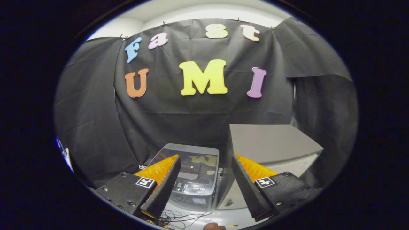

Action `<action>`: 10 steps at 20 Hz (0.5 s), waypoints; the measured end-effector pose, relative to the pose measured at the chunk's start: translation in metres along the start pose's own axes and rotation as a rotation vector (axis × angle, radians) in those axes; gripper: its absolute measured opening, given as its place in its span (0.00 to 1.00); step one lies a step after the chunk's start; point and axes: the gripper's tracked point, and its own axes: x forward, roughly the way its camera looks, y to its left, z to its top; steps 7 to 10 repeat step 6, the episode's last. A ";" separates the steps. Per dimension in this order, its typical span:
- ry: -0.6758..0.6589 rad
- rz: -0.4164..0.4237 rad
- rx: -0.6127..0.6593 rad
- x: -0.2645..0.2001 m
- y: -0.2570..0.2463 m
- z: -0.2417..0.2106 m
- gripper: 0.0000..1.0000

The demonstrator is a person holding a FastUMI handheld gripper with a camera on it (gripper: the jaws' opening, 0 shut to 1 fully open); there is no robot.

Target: Put the clothes into the washing machine and then close the washing machine lid.

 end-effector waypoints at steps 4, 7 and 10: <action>-0.023 -0.031 0.052 -0.079 -0.019 -0.026 0.99; -0.036 -0.030 0.054 -0.113 -0.025 -0.036 0.99; -0.036 -0.030 0.054 -0.113 -0.025 -0.036 0.99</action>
